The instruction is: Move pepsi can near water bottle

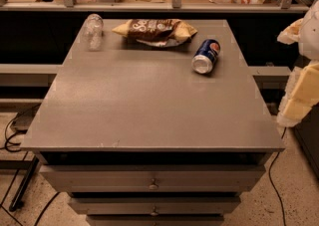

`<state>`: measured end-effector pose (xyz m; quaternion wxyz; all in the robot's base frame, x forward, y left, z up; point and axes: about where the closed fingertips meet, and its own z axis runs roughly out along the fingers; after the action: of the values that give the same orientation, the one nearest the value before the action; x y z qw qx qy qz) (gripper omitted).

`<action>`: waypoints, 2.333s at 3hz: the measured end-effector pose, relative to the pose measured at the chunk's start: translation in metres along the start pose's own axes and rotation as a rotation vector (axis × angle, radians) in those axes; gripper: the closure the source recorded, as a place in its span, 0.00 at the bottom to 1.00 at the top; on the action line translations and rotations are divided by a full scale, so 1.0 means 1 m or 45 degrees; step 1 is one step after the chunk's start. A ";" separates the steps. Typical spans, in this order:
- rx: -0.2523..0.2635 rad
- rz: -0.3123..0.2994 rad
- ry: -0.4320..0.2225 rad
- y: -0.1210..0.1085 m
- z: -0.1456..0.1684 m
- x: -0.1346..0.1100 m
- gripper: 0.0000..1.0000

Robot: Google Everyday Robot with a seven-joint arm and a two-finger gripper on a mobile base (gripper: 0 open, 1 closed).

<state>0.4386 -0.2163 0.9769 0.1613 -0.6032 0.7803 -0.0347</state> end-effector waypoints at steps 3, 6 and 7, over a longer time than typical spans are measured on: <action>-0.001 -0.121 -0.374 -0.042 0.017 -0.057 0.00; 0.005 -0.091 -0.592 -0.096 0.043 -0.104 0.00; 0.062 -0.038 -0.654 -0.114 0.063 -0.117 0.00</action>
Offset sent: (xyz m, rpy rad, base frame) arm 0.0514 0.0457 0.0050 0.3096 -0.0938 0.2017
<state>0.5888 -0.1272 0.9702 0.3679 -0.5997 0.7038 0.0986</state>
